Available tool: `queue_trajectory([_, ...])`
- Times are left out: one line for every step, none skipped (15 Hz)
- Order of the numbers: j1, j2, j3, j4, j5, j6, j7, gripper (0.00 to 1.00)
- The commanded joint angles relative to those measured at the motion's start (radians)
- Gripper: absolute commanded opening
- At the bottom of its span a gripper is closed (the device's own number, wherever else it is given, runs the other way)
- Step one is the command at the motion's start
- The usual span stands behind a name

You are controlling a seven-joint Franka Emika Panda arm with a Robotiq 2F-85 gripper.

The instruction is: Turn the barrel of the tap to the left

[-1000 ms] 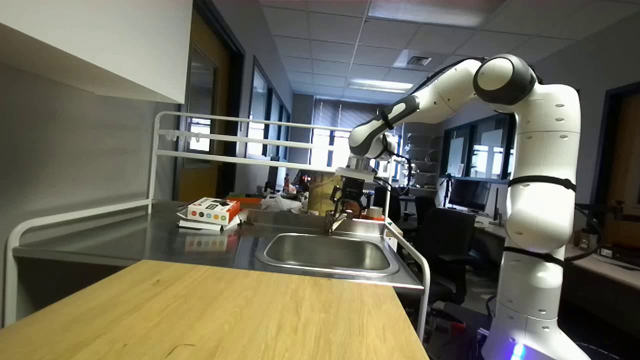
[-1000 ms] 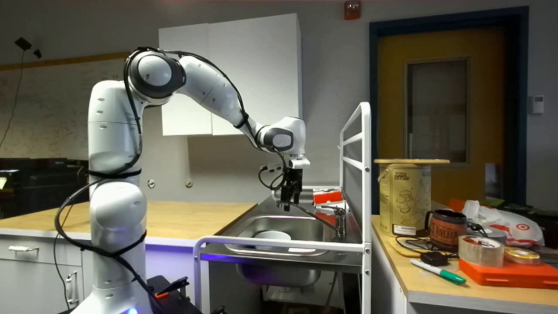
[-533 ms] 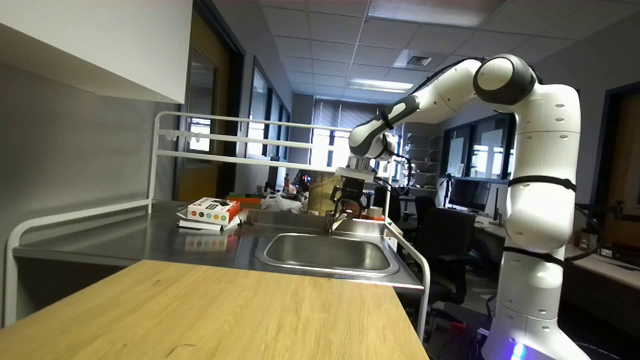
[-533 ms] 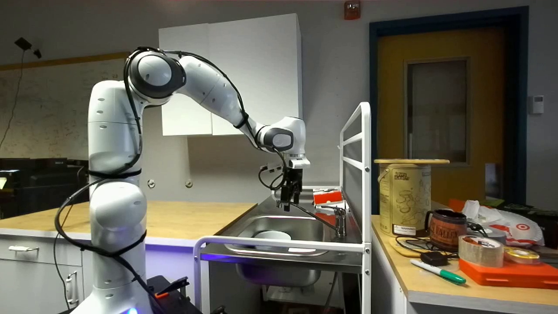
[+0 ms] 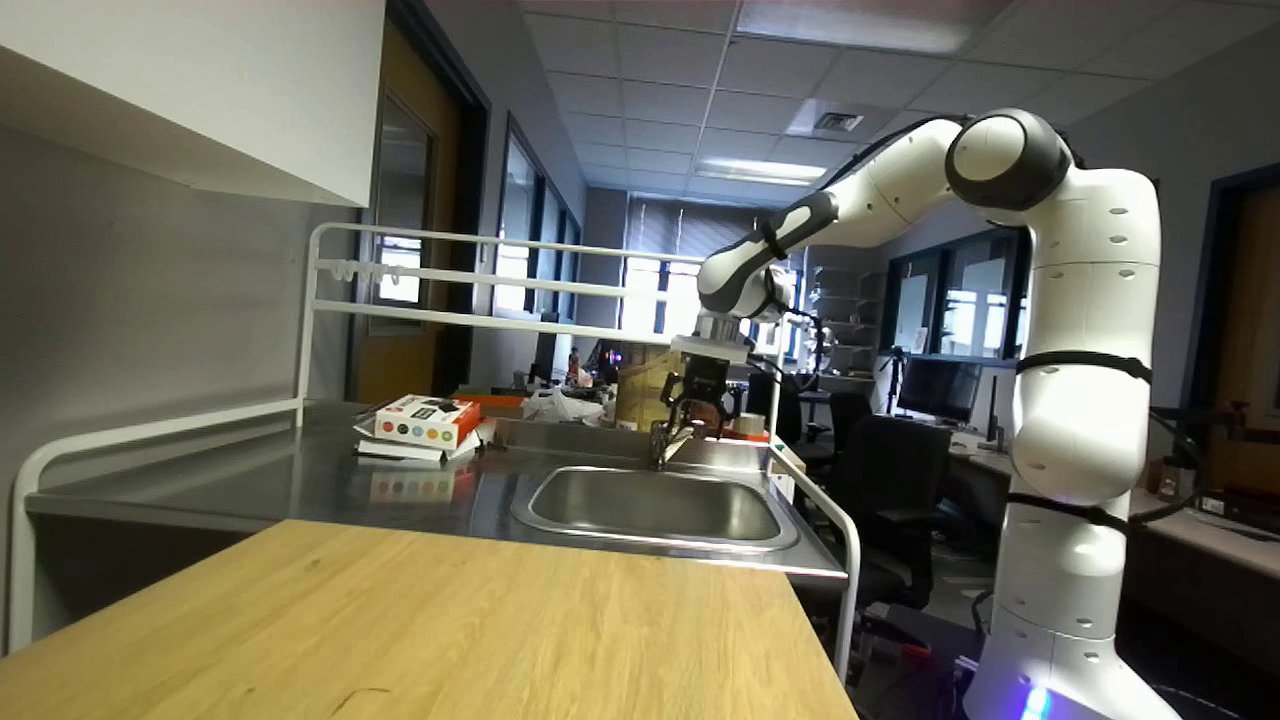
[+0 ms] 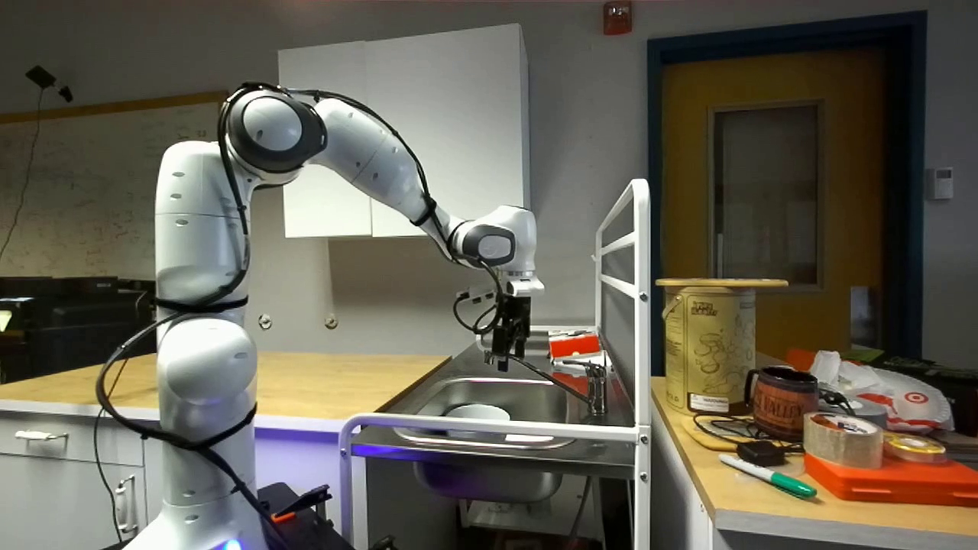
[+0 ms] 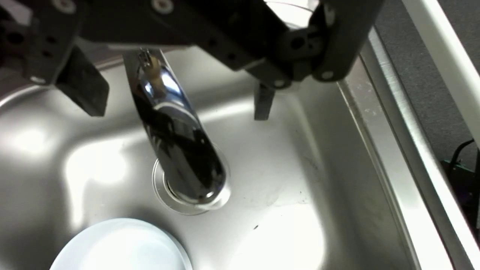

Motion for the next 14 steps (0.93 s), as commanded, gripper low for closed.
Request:
queue_trajectory([-0.011, 0.041, 0.004, 0.032, 0.004, -0.006, 0.016, 1.0])
queue_trajectory([-0.01, 0.051, 0.005, 0.037, -0.001, -0.007, 0.022, 1.0])
queue_trajectory([-0.009, 0.061, 0.005, 0.042, -0.003, -0.008, 0.025, 1.0])
queue_trajectory([-0.007, 0.072, 0.006, 0.049, -0.005, -0.008, 0.027, 1.0])
queue_trajectory([-0.005, 0.082, 0.006, 0.054, -0.008, -0.008, 0.032, 1.0])
queue_trajectory([-0.002, 0.092, 0.007, 0.061, -0.008, -0.008, 0.035, 1.0])
queue_trajectory([0.002, 0.097, 0.008, 0.063, -0.012, -0.006, 0.04, 0.87])
queue_trajectory([0.009, 0.101, 0.009, 0.065, -0.024, 0.0, 0.052, 0.73])
queue_trajectory([0.015, 0.104, 0.009, 0.069, -0.033, 0.002, 0.067, 0.67])
queue_trajectory([0.023, 0.107, 0.011, 0.072, -0.042, 0.005, 0.079, 0.59])
queue_trajectory([0.03, 0.111, 0.013, 0.077, -0.054, 0.005, 0.093, 0.5])
queue_trajectory([0.036, 0.118, 0.015, 0.087, -0.063, 0.001, 0.108, 0.43])
queue_trajectory([0.041, 0.124, 0.016, 0.096, -0.074, -0.003, 0.122, 0.34])
queue_trajectory([0.047, 0.132, 0.019, 0.108, -0.083, -0.007, 0.136, 0.27])
